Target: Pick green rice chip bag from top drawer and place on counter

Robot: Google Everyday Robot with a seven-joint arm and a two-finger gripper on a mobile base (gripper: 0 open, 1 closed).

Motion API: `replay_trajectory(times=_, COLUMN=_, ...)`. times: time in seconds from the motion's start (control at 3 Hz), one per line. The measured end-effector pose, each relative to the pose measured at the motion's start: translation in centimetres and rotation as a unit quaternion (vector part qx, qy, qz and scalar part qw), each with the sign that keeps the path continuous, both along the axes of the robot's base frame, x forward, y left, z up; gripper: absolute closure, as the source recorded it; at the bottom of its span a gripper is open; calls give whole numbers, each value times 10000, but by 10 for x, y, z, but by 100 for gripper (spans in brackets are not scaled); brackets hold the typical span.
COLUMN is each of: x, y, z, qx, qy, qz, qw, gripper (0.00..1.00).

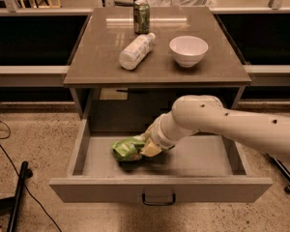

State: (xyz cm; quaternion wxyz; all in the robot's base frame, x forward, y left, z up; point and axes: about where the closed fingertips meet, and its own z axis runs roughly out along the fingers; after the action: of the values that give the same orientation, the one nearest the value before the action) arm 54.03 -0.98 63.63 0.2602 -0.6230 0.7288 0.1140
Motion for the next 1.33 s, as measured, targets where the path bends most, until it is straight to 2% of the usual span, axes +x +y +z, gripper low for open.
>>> replay_trajectory(times=0.33, x=-3, y=8, z=70, qx=597, qy=-665, qz=105, qw=9959, gripper=100)
replay_trajectory(times=0.67, x=-21, y=2, z=161, qx=630, qy=-1721, qz=381, qw=9823, gripper=100)
replay_trajectory(times=1.0, x=-22, y=-17, z=255, qx=228, qy=-2627, qz=508, qw=9633, gripper=100)
replay_trajectory(times=1.33, x=10, y=-68, z=299, qx=-247, qy=-2773, qz=352, qw=9598, gripper=100)
